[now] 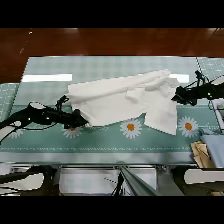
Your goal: Fold the shirts.
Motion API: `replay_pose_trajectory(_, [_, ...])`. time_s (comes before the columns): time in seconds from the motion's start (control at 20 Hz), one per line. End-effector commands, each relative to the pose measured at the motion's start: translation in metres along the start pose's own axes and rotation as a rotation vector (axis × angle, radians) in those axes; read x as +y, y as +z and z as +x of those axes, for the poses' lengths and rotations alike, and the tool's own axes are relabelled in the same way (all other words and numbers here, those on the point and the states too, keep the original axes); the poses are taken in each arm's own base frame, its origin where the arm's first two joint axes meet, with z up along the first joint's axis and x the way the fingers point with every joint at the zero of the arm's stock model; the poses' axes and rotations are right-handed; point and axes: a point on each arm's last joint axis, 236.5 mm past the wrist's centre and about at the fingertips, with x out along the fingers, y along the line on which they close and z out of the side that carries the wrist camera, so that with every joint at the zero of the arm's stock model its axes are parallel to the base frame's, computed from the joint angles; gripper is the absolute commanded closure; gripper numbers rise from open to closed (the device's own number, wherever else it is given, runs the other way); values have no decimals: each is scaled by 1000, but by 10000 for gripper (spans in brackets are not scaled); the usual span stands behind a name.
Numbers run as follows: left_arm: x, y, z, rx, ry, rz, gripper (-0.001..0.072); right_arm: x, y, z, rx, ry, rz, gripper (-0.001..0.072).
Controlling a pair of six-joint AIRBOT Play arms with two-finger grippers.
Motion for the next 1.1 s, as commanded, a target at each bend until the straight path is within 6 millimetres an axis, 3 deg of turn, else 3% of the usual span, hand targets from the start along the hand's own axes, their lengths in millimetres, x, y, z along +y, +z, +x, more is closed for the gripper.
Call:
replay_pose_trajectory(0.0, [-37, 29, -24, -94, -49, 93, 684, 28, -10, -7, 45, 11, -66, 679])
replay_pose_trajectory(0.05, [-63, 45, -45, -165, -70, 163, 684, 35, -7, -25, 33, 15, -99, 679])
replay_pose_trajectory(0.15, [-126, 70, -109, -345, -118, 332, 684, 63, 17, -85, -110, 31, -183, 679])
replay_pose_trajectory(0.25, [-202, 75, -197, -569, -162, 528, 684, 115, 41, -181, -366, 70, -303, 679])
replay_pose_trajectory(0.3, [-239, 65, -243, -682, -182, 623, 683, 142, 47, -236, -518, 75, -381, 679])
replay_pose_trajectory(0.4, [-316, 18, -339, -937, -214, 835, 684, 202, 36, -363, -889, 115, -508, 679])
replay_pose_trajectory(0.5, [-374, -49, -423, -1217, -197, 1043, 684, 242, -6, -488, -1271, 134, -581, 680])
replay_pose_trajectory(0.6, [-401, -115, -485, -1466, -106, 1175, 684, 259, -65, -565, -1498, 135, -625, 680])
replay_pose_trajectory(0.7, [-399, -160, -523, -1618, -9, 1167, 684, 256, -109, -594, -1566, 83, -629, 680])
replay_pose_trajectory(0.8, [-380, -186, -533, -1650, 53, 1080, 684, 244, -137, -599, -1567, 25, -607, 680])
replay_pose_trajectory(0.9, [-358, -197, -520, -1589, 121, 1033, 684, 231, -154, -589, -1513, -10, -571, 680])
replay_pose_trajectory(1.05, [-311, -194, -487, -1414, 271, 949, 684, 201, -163, -559, -1370, -85, -487, 680])
